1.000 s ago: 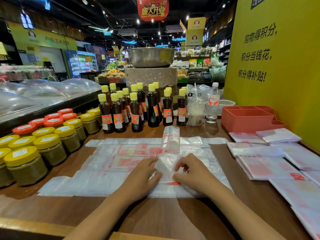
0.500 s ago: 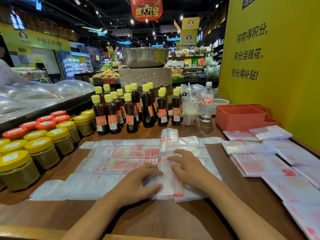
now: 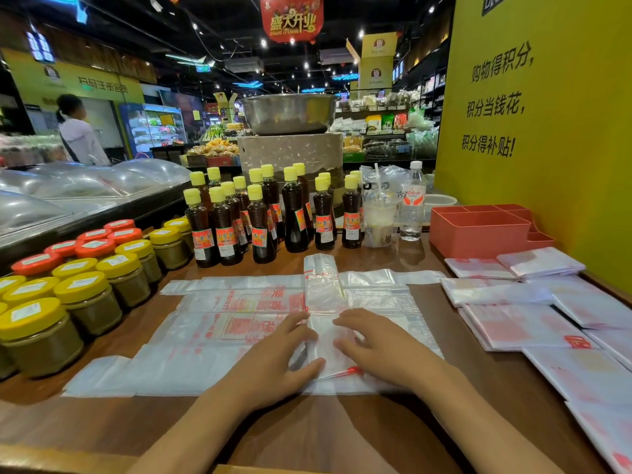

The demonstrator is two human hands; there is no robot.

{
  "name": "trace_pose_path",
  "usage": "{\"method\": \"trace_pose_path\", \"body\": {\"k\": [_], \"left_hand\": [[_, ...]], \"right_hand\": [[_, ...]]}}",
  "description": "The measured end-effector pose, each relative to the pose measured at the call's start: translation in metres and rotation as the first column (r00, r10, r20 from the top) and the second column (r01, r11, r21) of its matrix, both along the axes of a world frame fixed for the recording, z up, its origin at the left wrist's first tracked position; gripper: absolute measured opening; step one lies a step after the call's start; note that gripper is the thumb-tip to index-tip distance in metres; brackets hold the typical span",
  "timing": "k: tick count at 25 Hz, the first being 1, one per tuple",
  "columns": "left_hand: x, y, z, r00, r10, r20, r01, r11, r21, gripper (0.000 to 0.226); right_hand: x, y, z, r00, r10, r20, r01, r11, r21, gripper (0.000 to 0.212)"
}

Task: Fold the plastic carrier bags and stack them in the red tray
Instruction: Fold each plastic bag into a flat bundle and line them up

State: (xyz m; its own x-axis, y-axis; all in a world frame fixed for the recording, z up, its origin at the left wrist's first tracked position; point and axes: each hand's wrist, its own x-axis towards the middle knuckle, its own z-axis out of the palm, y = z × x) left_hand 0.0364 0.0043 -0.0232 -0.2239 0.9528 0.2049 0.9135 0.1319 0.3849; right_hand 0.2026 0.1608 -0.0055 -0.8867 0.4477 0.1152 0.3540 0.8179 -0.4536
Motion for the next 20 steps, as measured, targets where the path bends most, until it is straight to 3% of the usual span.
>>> {"method": "trace_pose_path", "body": {"k": [3,6,10,14,17,20], "left_hand": [[-0.001,0.003,-0.002,0.993,0.015,-0.119,-0.024,0.997,-0.075,0.068],[-0.004,0.006,-0.006,0.983,0.018,-0.182,-0.048,0.986,-0.162,0.073],[-0.007,0.009,-0.004,0.982,0.020,-0.186,-0.061,0.975,-0.215,0.076],[-0.012,0.011,0.008,0.985,0.011,-0.169,-0.061,0.954,-0.294,0.098],[-0.015,0.018,0.024,0.980,-0.042,-0.197,-0.028,0.939,-0.342,0.100],[-0.013,0.019,0.024,0.981,-0.042,-0.192,-0.020,0.952,-0.307,0.094]], "right_hand": [[-0.001,-0.003,-0.003,0.988,0.021,0.150,-0.033,0.996,0.077,0.060],[-0.002,-0.003,-0.012,0.971,0.025,0.238,-0.064,0.986,0.156,0.061],[-0.005,-0.004,-0.019,0.951,-0.023,0.308,-0.041,0.979,0.201,0.061],[-0.008,-0.003,-0.018,0.935,-0.016,0.354,-0.054,0.981,0.186,0.062],[-0.009,0.010,-0.006,0.965,0.014,0.260,-0.043,0.994,0.104,0.054],[0.006,0.026,0.000,0.999,0.001,0.046,0.005,0.990,-0.138,0.041]]}}
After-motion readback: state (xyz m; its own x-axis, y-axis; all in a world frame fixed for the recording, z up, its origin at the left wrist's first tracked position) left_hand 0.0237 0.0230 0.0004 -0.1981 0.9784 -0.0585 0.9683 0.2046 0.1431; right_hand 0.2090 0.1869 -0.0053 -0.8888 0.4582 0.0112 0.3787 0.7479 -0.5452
